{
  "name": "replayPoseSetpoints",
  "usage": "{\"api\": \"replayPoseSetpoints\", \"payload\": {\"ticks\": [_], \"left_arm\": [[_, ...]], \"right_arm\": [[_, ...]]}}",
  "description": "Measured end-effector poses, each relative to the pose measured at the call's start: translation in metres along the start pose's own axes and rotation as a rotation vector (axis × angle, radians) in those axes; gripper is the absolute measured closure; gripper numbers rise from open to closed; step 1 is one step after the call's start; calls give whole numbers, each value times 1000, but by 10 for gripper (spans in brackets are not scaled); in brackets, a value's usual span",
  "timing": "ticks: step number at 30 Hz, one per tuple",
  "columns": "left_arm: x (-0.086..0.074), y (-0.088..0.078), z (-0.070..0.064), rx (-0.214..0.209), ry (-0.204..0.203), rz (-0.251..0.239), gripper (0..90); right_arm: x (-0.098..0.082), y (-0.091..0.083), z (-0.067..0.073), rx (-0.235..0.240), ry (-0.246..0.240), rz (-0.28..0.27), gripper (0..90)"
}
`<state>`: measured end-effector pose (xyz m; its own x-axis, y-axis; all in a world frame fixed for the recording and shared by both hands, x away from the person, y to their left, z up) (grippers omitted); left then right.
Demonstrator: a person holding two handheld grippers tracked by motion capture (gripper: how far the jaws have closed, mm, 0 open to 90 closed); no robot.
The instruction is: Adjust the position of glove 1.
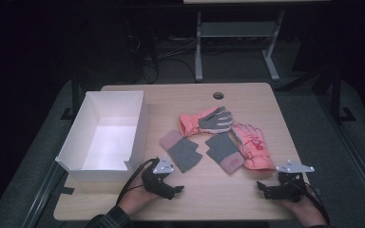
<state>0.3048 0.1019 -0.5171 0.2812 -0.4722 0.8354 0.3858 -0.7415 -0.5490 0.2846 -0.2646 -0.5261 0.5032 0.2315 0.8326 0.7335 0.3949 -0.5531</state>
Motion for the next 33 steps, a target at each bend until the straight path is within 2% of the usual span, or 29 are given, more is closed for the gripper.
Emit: {"api": "replayPoseSetpoints", "payload": {"ticks": [4, 9, 10, 12, 13, 14, 15, 17, 18, 19, 20, 25, 27, 33], "left_arm": [[3, -1, 1, 8, -19, 9, 155], [11, -5, -2, -9, -33, -8, 284], [16, -7, -2, -13, -39, -28, 378], [19, -7, -3, -17, -47, -38, 410], [22, -8, -2, -26, -42, -39, 527], [24, -8, -2, -34, -44, -40, 527], [26, -7, -2, -45, -48, -35, 575], [31, -6, -3, -61, -46, -30, 715], [33, -6, -3, -66, -46, -30, 842], [35, -5, -4, -75, -47, -31, 842], [38, -4, -5, -82, -51, -37, 893], [53, 2, -8, -97, -33, -47, 896], [61, 7, -10, -111, -40, -64, 896], [73, 19, -13, -108, -11, -67, 896]], "right_arm": [[0, 0, 0, 1, -1, -1, 3], [0, 0, 0, 2, -1, -1, 3], [0, 0, 0, 3, -1, 0, 3], [0, 0, 0, 3, -1, -1, 3], [0, 0, 0, 3, -1, 0, 3], [0, 0, 0, 3, -1, 0, 3], [0, 0, 0, 3, -1, 0, 3], [0, 0, 0, 2, -1, 0, 3], [0, 0, 0, 1, -2, 1, 3], [0, 0, 0, 1, -2, 1, 3], [0, 0, 0, 1, -1, 0, 3], [0, 0, 0, 1, -2, 0, 3], [0, 0, 0, 1, -1, 0, 3], [0, 1, 0, 1, -2, 0, 3]]}}
Point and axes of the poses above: each handheld gripper's, and its own axes: y roughly forward along the jaws, x roughly out of its top, z roughly to its left, the point moved 6 cm from there along y, roughly forward along the jaws, and after that the axes turned 12 degrees about -z, right-handed, at the moved point
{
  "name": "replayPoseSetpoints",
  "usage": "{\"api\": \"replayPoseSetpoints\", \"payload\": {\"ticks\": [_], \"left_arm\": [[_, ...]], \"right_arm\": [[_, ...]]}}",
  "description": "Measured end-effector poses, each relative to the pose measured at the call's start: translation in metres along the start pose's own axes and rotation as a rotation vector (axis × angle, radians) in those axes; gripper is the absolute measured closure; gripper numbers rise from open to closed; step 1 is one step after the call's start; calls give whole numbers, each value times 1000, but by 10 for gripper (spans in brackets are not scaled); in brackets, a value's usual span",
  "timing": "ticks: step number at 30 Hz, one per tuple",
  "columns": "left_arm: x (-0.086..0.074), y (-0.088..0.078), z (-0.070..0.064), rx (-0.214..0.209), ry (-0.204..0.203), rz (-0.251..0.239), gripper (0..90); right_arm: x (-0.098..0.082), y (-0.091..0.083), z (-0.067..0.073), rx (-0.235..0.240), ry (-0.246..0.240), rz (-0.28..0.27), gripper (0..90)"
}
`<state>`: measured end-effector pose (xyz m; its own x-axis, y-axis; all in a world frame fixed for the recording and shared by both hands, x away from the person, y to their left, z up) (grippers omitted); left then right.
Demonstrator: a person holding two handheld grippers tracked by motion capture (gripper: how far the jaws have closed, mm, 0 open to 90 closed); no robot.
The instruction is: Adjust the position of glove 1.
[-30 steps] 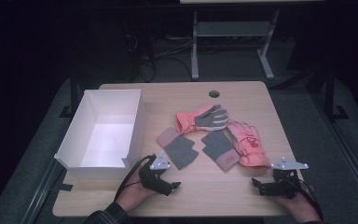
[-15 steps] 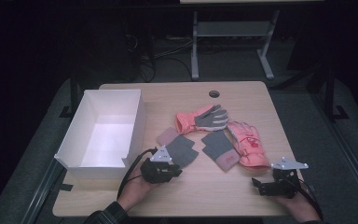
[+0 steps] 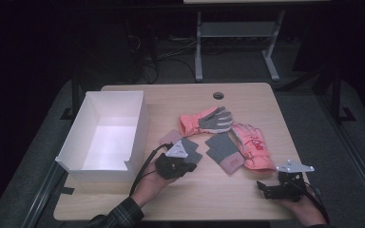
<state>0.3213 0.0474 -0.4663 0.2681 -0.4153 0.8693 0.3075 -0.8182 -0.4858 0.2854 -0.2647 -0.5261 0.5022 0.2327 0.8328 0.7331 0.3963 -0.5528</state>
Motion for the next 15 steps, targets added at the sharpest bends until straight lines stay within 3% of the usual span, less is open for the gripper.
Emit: {"api": "replayPoseSetpoints", "payload": {"ticks": [15], "left_arm": [[37, 63, -13, -78, 8, -43, 897]], "right_arm": [[0, 0, 0, 1, 0, 0, 3]]}}
Point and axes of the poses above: each handheld gripper's, and its own axes: y roughly forward along the jaws, x roughly out of its top, z roughly to its left, the point moved 6 cm from there along y, roughly forward along the jaws, and after that the axes turned 12 degrees about -z, right-handed, at the moved point
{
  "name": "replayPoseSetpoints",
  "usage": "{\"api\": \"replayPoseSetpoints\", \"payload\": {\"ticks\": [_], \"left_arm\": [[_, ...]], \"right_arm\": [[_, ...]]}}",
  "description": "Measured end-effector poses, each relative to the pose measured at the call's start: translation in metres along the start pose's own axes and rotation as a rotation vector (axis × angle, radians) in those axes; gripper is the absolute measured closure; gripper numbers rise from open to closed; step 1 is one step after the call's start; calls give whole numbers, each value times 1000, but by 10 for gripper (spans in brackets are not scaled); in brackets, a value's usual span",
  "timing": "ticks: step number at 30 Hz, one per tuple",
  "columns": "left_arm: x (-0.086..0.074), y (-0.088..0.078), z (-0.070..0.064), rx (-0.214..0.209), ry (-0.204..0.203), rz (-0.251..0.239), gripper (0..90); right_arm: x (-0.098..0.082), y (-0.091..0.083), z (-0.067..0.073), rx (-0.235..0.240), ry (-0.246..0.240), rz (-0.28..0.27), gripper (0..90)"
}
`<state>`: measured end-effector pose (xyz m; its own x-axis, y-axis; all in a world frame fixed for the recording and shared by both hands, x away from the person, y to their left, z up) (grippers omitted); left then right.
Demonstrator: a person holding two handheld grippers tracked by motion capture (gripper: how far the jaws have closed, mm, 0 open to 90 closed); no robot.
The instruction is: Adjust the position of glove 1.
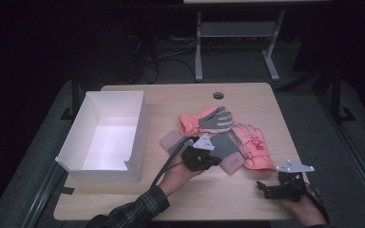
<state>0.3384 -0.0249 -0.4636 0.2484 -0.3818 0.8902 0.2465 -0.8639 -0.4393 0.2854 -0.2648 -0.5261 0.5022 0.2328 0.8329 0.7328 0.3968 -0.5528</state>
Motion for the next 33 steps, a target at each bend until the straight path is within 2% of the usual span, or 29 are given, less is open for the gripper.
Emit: {"api": "replayPoseSetpoints", "payload": {"ticks": [12, 18, 20, 22, 25, 27, 31, 32, 33], "left_arm": [[13, 50, 5, -5, 21, -19, 897], [12, 71, 6, -11, 31, -10, 897], [10, 76, 5, -9, 18, -5, 897], [7, 82, 6, -4, 24, 6, 897], [1, 87, 9, -5, 32, 34, 897], [-2, 88, 9, -11, 21, 37, 898], [-3, 86, 9, -14, 17, 48, 898], [-4, 83, 9, -19, 29, 61, 898], [-5, 80, 8, -22, 14, 56, 898]], "right_arm": [[0, 0, 0, 2, -1, 0, 3], [0, 0, 0, 3, -1, -1, 3], [0, 0, 0, 3, -1, -1, 3], [0, 0, 0, 3, -2, 0, 3], [0, 0, 0, 3, -2, 0, 3], [0, 0, 0, 4, -2, 0, 3], [0, 0, 0, 5, -3, 1, 3], [0, 0, 0, 5, -3, 1, 3], [0, 0, 0, 5, -3, 1, 3]]}}
Point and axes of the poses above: each handheld gripper's, and its own axes: y roughly forward along the jaws, x roughly out of its top, z roughly to its left, the point moved 6 cm from there along y, roughly forward along the jaws, and after that the axes turned 12 degrees about -z, right-handed, at the moved point
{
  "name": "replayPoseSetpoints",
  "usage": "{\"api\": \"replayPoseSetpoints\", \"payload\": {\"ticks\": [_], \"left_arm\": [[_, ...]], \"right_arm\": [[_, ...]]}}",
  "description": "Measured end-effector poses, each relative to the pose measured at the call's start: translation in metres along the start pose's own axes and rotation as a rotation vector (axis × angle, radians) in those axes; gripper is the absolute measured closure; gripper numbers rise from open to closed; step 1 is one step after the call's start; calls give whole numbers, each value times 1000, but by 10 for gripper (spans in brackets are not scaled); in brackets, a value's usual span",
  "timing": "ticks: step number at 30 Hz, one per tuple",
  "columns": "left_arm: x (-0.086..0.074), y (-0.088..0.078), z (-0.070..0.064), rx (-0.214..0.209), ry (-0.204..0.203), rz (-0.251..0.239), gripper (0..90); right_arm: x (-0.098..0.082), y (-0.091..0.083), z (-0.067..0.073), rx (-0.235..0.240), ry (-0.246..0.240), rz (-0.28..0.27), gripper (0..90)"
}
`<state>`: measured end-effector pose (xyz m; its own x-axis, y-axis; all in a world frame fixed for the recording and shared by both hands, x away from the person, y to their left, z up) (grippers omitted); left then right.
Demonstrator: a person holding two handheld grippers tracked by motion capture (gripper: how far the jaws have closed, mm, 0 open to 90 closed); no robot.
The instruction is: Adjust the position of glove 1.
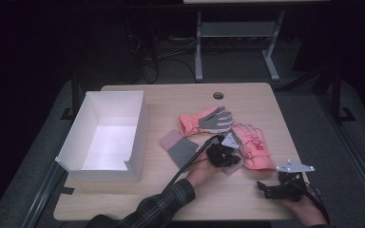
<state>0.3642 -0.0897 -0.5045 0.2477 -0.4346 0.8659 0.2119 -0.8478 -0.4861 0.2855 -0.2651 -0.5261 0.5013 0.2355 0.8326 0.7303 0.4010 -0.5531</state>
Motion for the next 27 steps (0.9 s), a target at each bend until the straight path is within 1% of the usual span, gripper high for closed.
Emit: {"api": "replayPoseSetpoints", "payload": {"ticks": [1, 3, 6, 7, 9, 11, 13, 14, 16, 18, 19, 20, 21, 23, 27], "left_arm": [[0, 0, 0, 0, 0, 0, 898], [-3, -5, -2, -15, -17, 7, 898], [-7, -13, -7, -25, -14, 17, 898], [-10, -18, -11, -33, -4, 27, 898], [-11, -21, -13, -38, -10, 27, 898], [-14, -27, -17, -44, -2, 38, 898], [-18, -33, -22, -53, -4, 39, 898], [-21, -40, -26, -58, 3, 49, 898], [-23, -43, -28, -61, 6, 52, 898], [-26, -50, -31, -63, 14, 61, 898], [-29, -57, -34, -67, 13, 68, 898], [-31, -60, -35, -69, 16, 73, 898], [-31, -60, -35, -69, 16, 73, 898], [-34, -67, -37, -69, 23, 86, 898], [-42, -81, -38, -71, 20, 101, 898]], "right_arm": [[0, 0, 0, 0, 0, 0, 3], [0, 0, 0, 0, 0, 0, 3], [0, 0, 0, 0, 0, 0, 3], [0, 0, 0, 0, 0, 0, 3], [0, 0, 0, 0, 0, 0, 3], [0, 0, 0, 0, 0, 0, 3], [0, 0, 0, 0, 0, 0, 3], [0, 0, 0, 0, 0, 0, 3], [0, 0, 0, 0, 0, 0, 3], [0, 0, 0, 0, -1, 0, 3], [0, 0, 0, 0, 0, 0, 3], [0, 0, 0, 0, 0, 0, 3], [0, 0, 0, 0, -1, 0, 3], [0, 0, 0, 0, -1, 0, 3], [0, 0, 0, 0, 0, 0, 3]]}}
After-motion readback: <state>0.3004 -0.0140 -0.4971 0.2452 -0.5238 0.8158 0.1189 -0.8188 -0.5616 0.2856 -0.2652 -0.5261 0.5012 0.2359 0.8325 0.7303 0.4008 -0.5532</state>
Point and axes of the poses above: each handheld gripper's, and its own axes: y roughly forward along the jaws, x roughly out of its top, z roughly to its left, the point moved 6 cm from there along y, roughly forward along the jaws, and after that the axes turned 12 degrees about -z, right-handed, at the moved point
